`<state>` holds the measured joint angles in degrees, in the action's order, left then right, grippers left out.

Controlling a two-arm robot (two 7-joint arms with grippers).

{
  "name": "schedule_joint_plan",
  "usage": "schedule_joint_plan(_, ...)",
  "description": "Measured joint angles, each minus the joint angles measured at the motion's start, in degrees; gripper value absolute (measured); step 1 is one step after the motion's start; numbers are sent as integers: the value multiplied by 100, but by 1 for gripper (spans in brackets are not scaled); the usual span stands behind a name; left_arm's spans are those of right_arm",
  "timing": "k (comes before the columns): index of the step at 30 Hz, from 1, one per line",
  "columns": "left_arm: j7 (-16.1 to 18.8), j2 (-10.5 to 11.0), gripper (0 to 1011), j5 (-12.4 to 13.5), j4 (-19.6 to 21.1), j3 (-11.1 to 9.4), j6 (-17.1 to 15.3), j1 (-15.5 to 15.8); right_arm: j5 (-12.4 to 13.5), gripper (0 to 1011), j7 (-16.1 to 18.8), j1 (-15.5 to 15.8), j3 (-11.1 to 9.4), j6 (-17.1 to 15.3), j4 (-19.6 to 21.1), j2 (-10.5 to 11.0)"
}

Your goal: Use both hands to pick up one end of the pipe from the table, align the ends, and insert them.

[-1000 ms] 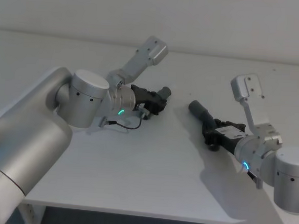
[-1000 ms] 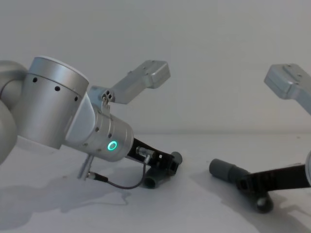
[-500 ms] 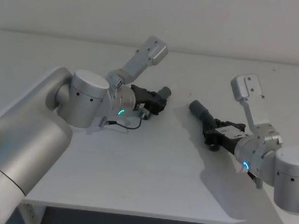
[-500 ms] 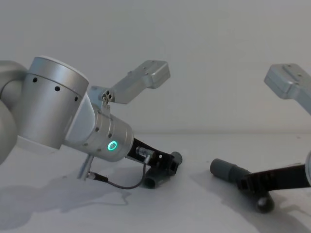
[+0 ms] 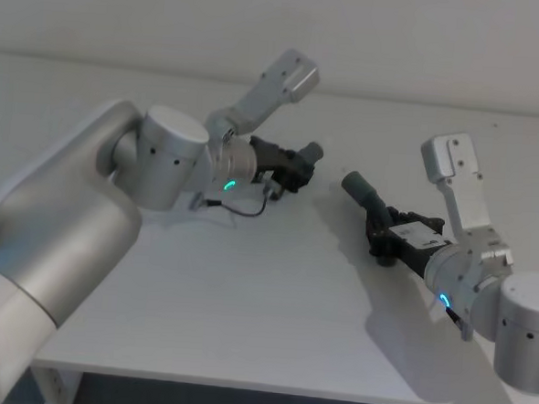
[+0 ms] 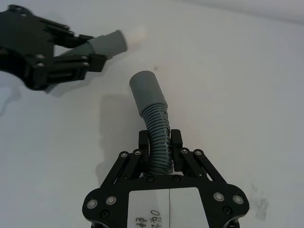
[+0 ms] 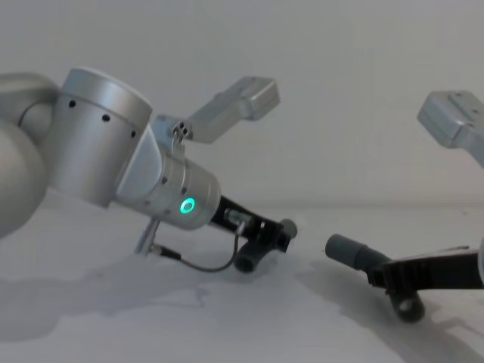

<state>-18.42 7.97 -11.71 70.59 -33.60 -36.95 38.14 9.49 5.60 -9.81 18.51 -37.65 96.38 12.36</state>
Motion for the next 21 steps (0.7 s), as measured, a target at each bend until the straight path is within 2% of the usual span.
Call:
schedule_joint_plan(4,-184,-15,347,98,-125,-131,98,266,-39,262,27,79,-38,386,35,20)
schedule_joint_plan(6,-251,-12,347,138,-155,-169,122,348,-44,262,30,89,-42,444,36,22)
schedule_joint_plan(8,-330,7,347,186,-187,-225,140,462,-74,262,44,126,-73,699,47,47)
schedule_joint_plan(9,-330,7,347,186,-187,-225,140,462,-74,262,44,126,-73,699,47,47)
schedule_joint_plan(11,-437,59,347,242,-197,-281,143,575,-104,262,70,165,-116,977,48,86)
schedule_joint_plan(13,-482,95,347,265,-193,-301,142,614,-112,262,78,170,-127,1048,48,93)
schedule_joint_plan(15,-522,130,347,287,-178,-315,132,641,-132,262,104,196,-171,1286,46,139)
schedule_joint_plan(21,-751,351,347,349,-25,-359,73,709,-180,262,294,243,-295,1885,-23,349)
